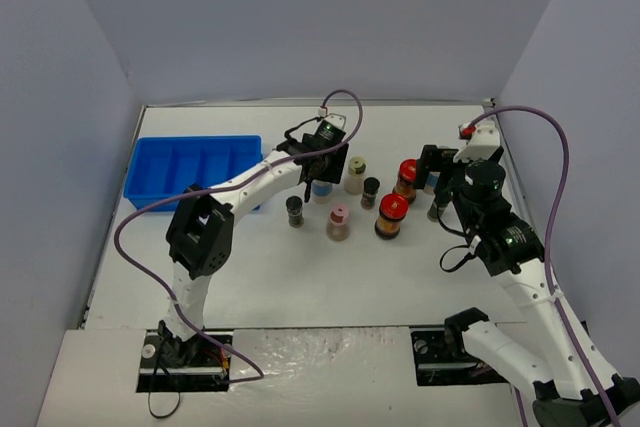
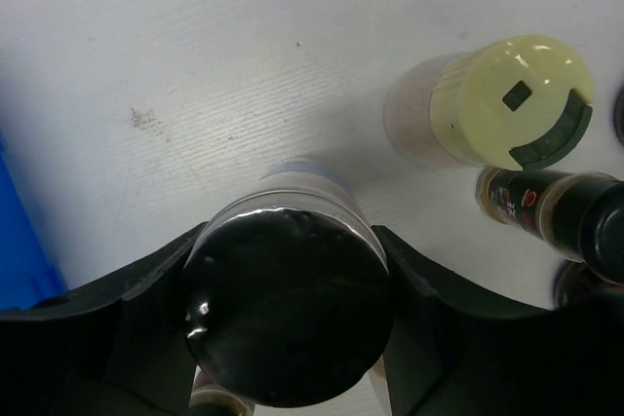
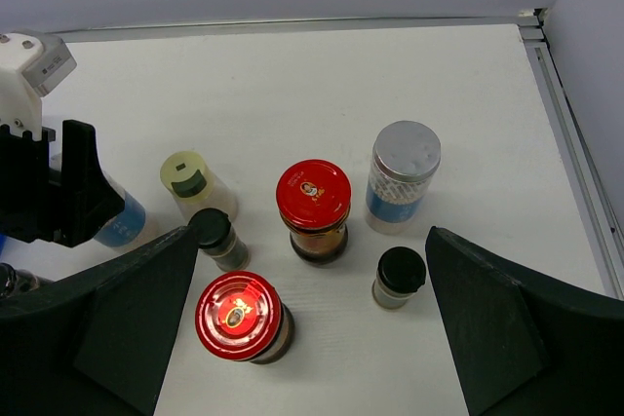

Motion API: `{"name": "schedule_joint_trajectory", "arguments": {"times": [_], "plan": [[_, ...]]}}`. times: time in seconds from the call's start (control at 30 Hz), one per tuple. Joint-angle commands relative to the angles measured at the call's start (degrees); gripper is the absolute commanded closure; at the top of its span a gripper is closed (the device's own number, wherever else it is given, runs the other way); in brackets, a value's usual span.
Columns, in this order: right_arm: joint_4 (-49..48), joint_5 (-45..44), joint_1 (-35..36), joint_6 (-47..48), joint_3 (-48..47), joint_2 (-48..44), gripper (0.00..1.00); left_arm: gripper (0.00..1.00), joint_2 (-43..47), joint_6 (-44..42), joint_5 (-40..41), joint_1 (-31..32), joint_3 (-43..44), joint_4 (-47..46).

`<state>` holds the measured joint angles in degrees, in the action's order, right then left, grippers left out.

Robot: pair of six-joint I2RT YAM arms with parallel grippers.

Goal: Organize the condiment bottles

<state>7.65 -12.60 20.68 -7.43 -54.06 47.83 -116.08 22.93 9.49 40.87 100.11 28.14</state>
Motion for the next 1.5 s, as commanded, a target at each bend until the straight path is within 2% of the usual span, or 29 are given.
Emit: {"name": "schedule_joint_trajectory", "arguments": {"times": [0.0,0.07,0.2,0.43,0.53,0.77,0.9,1.1,1.47], "plan": [[-3.43,-1.04,0.09,0.9,-0.73,-0.11,0.0,0.85,8.22,0.06,1.94,-1.01,2.67,-1.66],[-3.43,-1.08,0.15,1.13,-0.92,-0.05,0.0,0.89,11.69,-0.25,1.97,-2.42,3.65,0.37],[-3.43,-0.43,0.14,1.28,-1.71,0.29,0.0,0.89,19.04,-2.44,4.77,-7.21,5.37,3.24],[-3.52,1.46,0.07,2.34,-4.17,3.26,0.0,0.9,28.61,-5.42,7.97,-26.37,0.32,2.4],[-3.6,3.23,0.08,2.66,-4.98,4.3,0.0,0.9,28.16,-6.55,7.1,-33.71,-0.35,1.51],[-3.66,4.49,0.15,2.55,-5.24,5.49,0.0,0.91,19.73,-9.01,4.99,-46.15,5.05,0.82],[-3.68,4.22,0.15,3.11,-4.44,5.06,0.0,0.91,14.98,-9.28,3.17,-49.92,8.91,0.58],[-3.69,3.6,0.15,4.18,-3.92,4.73,0.0,0.92,10.62,-8.11,1.36,-54.28,10.02,-0.39],[-3.69,2.88,0.15,4.27,-3.33,4.89,0.0,0.93,7.63,-6.32,-0.38,-55.2,5.65,-3.95]]}}
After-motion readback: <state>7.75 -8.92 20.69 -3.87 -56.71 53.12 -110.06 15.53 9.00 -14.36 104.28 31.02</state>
